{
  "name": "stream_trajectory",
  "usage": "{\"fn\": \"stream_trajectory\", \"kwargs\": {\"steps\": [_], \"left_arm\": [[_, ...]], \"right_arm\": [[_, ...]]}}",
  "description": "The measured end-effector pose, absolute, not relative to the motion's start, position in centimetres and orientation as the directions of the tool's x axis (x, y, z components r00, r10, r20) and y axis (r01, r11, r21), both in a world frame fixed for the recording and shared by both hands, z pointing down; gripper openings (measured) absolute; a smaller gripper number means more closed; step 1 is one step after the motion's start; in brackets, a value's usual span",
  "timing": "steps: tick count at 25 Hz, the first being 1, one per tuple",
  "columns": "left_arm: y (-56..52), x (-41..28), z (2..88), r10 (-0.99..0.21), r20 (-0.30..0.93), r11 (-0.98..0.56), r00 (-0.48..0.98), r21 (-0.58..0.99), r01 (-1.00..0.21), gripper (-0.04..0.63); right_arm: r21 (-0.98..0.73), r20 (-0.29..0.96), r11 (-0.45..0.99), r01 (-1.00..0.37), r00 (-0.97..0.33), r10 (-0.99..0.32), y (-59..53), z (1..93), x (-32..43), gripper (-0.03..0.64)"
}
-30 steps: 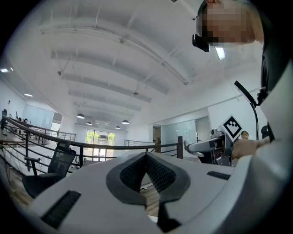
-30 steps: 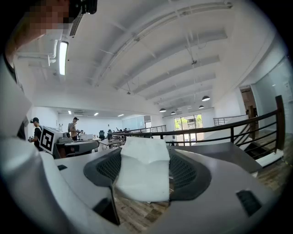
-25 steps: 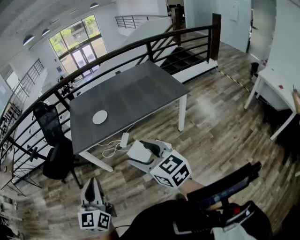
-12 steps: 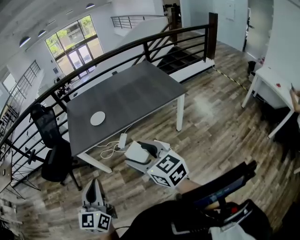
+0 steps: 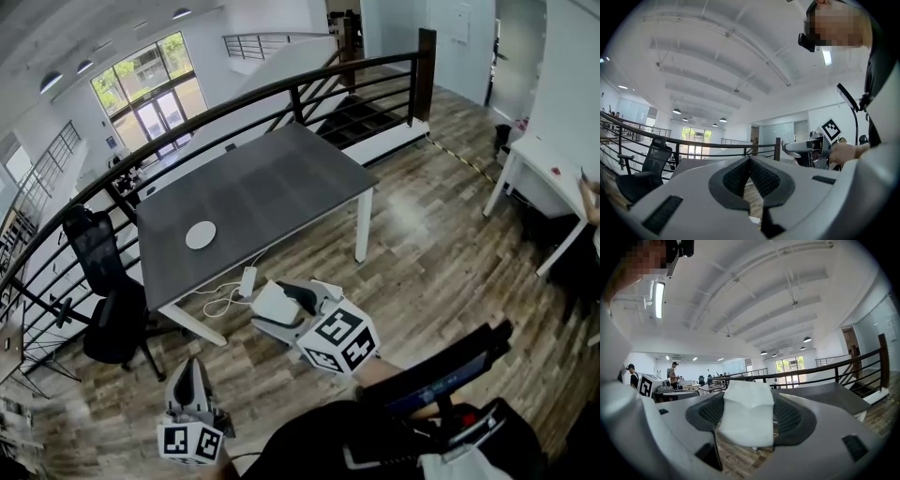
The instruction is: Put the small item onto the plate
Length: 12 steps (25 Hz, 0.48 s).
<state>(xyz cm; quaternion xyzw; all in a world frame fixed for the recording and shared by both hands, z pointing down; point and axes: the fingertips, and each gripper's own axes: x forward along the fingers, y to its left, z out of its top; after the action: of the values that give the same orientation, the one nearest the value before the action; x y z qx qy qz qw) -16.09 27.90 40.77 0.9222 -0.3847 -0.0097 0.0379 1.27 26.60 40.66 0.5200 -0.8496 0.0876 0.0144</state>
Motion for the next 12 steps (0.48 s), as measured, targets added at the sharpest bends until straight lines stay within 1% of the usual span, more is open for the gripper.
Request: {"fn": "stream_trajectory", "kwargs": {"steps": [12], "left_arm": [[28.5, -23.6, 40.6, -0.696, -0.008, -0.717, 0.718, 0.071, -0.694, 0.003]], "right_arm": [[-0.112, 0.127, 0.43, -0.896, -0.442, -0.888, 27.3, 40.5, -6.2, 0.331]]}}
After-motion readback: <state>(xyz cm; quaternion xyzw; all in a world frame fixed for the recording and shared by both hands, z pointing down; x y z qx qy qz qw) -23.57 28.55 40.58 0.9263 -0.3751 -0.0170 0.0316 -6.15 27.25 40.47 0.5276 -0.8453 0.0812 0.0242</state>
